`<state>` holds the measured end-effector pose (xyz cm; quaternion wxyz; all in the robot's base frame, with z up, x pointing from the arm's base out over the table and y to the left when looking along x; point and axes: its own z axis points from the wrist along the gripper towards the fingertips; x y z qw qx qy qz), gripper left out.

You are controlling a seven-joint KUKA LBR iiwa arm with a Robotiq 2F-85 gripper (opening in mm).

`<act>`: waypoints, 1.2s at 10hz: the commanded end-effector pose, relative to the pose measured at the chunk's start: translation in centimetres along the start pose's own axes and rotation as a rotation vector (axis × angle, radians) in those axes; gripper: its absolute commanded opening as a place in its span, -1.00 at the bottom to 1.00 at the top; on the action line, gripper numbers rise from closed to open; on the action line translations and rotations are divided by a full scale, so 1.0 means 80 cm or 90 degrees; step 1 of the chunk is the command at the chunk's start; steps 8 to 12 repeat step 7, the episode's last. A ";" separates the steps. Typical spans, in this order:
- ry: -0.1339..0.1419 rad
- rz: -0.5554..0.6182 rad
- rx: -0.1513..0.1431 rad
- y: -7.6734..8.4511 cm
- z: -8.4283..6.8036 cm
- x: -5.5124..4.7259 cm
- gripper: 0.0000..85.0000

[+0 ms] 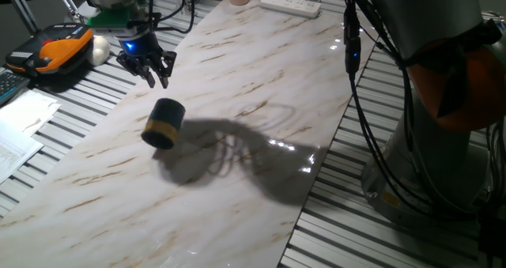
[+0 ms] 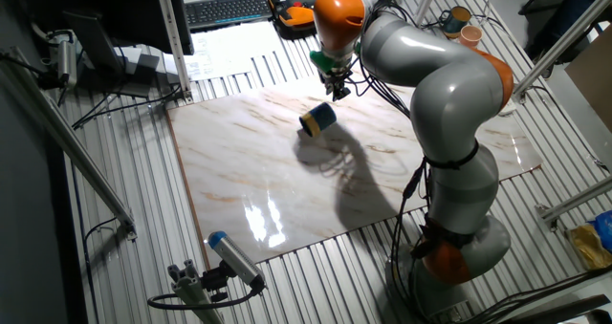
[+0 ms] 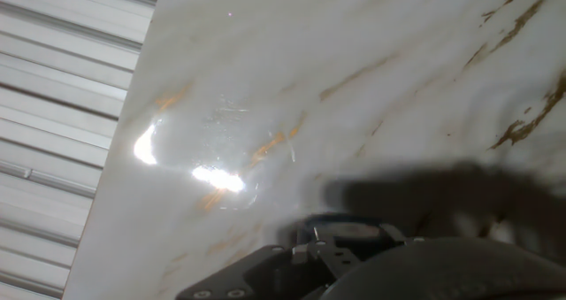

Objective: Pick up the cup

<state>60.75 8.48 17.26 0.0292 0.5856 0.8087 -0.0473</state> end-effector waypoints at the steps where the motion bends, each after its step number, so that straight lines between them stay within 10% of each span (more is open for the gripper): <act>1: 0.000 0.000 0.000 0.000 0.000 0.000 -0.20; 12: 0.000 0.000 0.001 0.001 -0.001 0.000 -0.20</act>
